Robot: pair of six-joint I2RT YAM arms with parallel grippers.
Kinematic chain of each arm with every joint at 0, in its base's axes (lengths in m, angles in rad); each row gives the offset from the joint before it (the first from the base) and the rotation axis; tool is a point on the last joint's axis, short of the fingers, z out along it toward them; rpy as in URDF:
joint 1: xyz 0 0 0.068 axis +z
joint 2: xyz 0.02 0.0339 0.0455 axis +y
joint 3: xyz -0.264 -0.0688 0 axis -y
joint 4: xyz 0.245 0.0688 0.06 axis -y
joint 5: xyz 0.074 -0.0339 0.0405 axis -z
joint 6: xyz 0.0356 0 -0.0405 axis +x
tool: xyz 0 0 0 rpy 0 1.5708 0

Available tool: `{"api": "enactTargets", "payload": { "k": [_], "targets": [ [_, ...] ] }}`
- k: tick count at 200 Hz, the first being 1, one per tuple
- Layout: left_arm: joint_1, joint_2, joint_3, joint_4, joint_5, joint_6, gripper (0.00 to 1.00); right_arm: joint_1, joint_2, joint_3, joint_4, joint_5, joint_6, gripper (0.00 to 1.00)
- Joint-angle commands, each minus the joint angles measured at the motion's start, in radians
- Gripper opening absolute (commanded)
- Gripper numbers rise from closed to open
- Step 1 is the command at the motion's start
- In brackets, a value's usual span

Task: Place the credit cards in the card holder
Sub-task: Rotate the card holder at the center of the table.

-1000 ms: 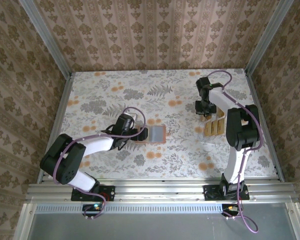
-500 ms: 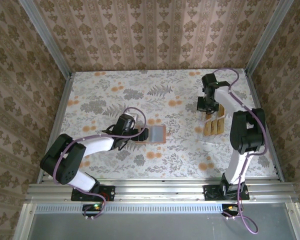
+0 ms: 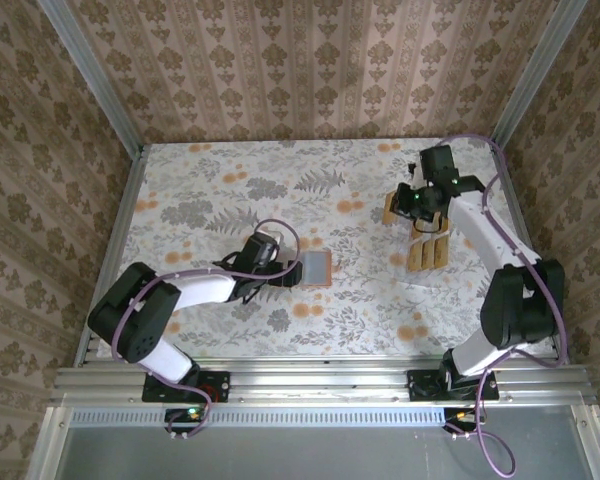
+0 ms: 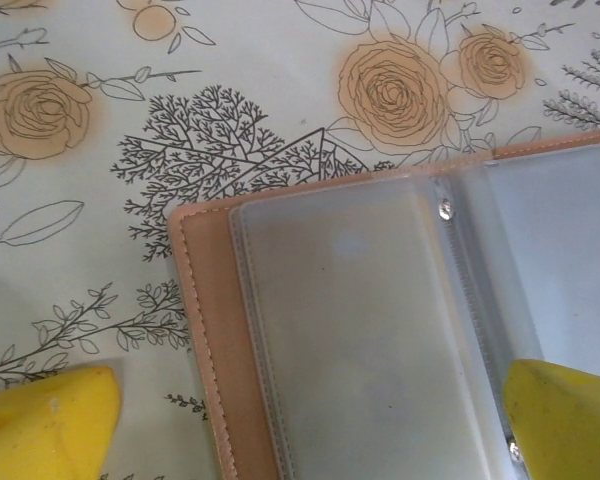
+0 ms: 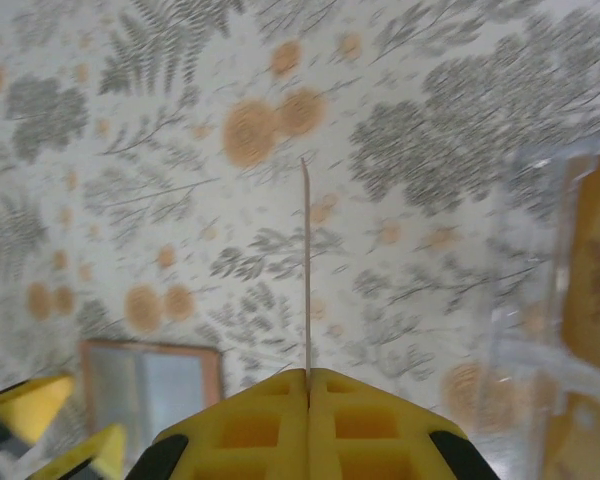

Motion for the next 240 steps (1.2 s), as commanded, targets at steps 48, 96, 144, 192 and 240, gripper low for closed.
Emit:
{"api": "enactTargets", "payload": {
  "k": [48,96,144,192,240],
  "targets": [
    [-0.052,0.028,0.028,-0.049,-0.019,-0.052,0.99,0.023,-0.127,-0.227,0.290,-0.271,0.166,0.00],
    [-0.087,0.039,0.045,-0.072,-0.019,-0.070,0.99,0.028,-0.122,-0.251,0.314,-0.298,0.175,0.00],
    [-0.122,0.034,0.057,-0.079,-0.024,-0.084,0.99,0.028,-0.114,-0.256,0.321,-0.308,0.170,0.00],
    [-0.130,-0.011,0.084,-0.141,-0.071,-0.072,0.99,0.029,-0.109,-0.279,0.343,-0.322,0.163,0.00],
    [-0.081,-0.116,0.125,-0.300,-0.151,-0.040,1.00,0.097,-0.093,-0.361,0.471,-0.338,0.161,0.00]
  ]
}}
